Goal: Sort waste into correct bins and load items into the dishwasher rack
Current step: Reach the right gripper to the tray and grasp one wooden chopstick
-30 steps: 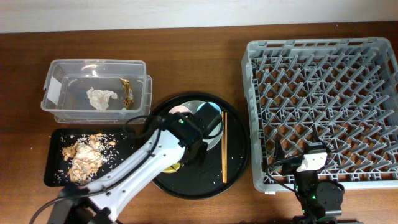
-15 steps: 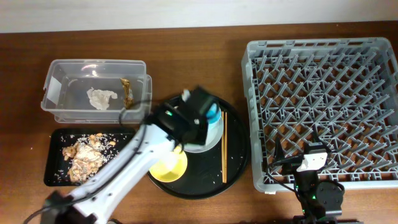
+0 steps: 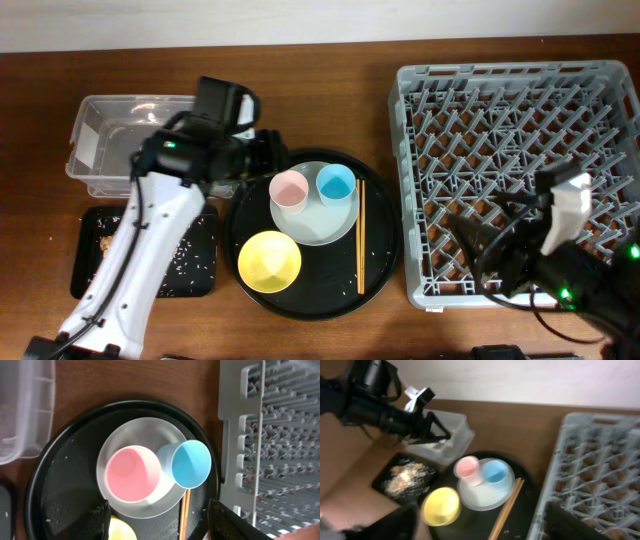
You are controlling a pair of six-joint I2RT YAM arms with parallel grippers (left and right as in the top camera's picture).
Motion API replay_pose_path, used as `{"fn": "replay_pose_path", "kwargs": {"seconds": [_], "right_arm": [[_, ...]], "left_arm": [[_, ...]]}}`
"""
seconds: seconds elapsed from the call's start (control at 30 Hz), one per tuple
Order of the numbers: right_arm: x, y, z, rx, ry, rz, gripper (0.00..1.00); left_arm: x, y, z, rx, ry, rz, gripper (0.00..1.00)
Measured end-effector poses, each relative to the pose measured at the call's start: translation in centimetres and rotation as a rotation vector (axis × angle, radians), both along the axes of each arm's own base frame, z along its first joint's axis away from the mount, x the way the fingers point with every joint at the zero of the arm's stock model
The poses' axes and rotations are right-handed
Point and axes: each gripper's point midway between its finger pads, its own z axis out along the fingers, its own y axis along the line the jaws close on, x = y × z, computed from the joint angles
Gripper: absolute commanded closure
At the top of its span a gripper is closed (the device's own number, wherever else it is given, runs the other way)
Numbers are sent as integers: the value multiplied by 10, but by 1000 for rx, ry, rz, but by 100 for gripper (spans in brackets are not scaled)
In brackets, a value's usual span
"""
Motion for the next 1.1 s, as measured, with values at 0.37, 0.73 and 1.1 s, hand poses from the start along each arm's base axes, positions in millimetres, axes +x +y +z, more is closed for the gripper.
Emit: {"fn": "replay_pose_path", "kwargs": {"seconds": [0.37, 0.73, 1.1], "right_arm": [[42, 88, -198, -311, 777, -18, 83], [72, 93, -317, -462, 879, -256, 92], [65, 87, -369, -418, 864, -289, 86]], "left_arm": [[9, 83, -8, 50, 44, 168, 1], [9, 83, -8, 53, 43, 169, 1], [9, 83, -8, 53, 44, 169, 1]]}}
